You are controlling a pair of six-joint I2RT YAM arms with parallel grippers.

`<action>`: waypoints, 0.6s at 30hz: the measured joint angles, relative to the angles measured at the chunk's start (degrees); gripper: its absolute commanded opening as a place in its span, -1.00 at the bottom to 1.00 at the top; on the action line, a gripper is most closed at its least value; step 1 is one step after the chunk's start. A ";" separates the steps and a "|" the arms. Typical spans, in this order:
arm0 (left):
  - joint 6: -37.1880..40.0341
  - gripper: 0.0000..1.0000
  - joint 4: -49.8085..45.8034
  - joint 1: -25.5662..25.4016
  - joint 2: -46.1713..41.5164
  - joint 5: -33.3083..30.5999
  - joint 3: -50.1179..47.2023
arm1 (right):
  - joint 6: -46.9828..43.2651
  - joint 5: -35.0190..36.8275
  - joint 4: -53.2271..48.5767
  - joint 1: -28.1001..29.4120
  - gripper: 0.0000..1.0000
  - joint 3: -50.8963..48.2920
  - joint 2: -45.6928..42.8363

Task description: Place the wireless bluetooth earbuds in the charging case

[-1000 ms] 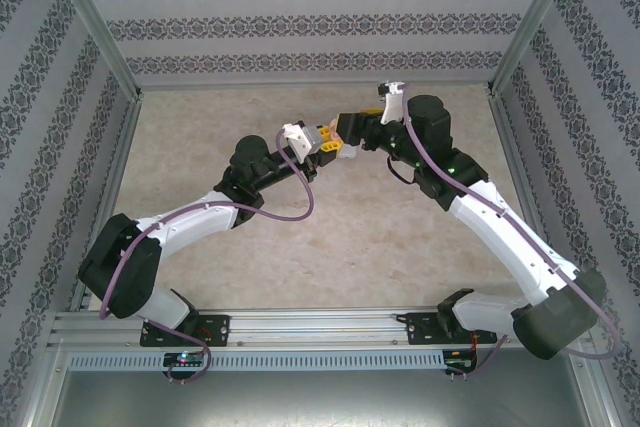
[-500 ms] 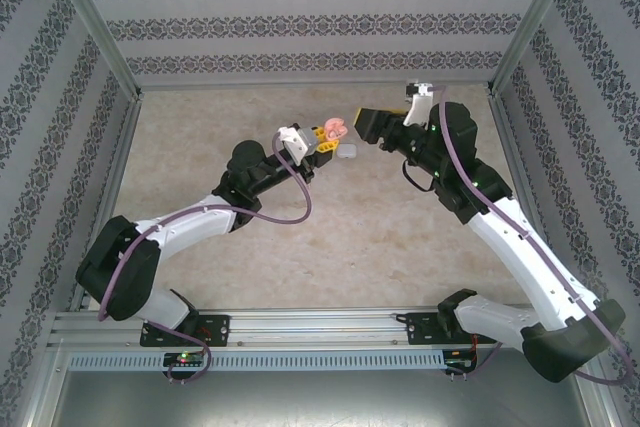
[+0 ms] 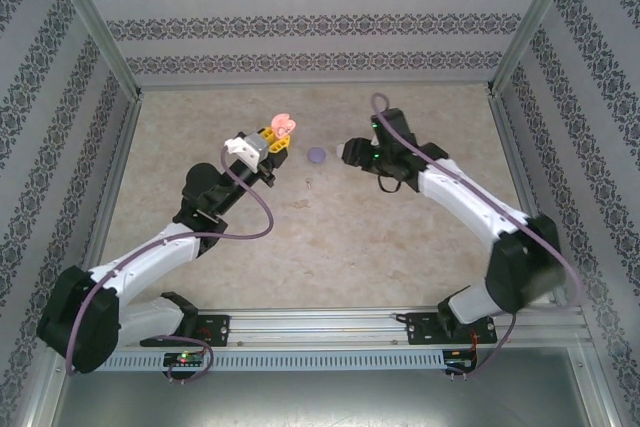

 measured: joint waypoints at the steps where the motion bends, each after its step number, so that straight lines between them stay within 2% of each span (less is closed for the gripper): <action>1: -0.35 -1.00 -0.07 0.37 -0.96 -0.66 -0.72 | 0.02 0.20 -1.09 1.01 0.14 1.88 2.71; 10: -3.04 -1.00 -1.33 3.76 -7.13 -4.04 -4.22 | -0.22 3.48 -12.76 7.17 0.05 24.59 25.20; 18: -4.94 -1.00 -1.46 5.38 -9.64 -4.76 -4.85 | -0.20 6.49 -21.33 10.01 0.01 36.59 37.48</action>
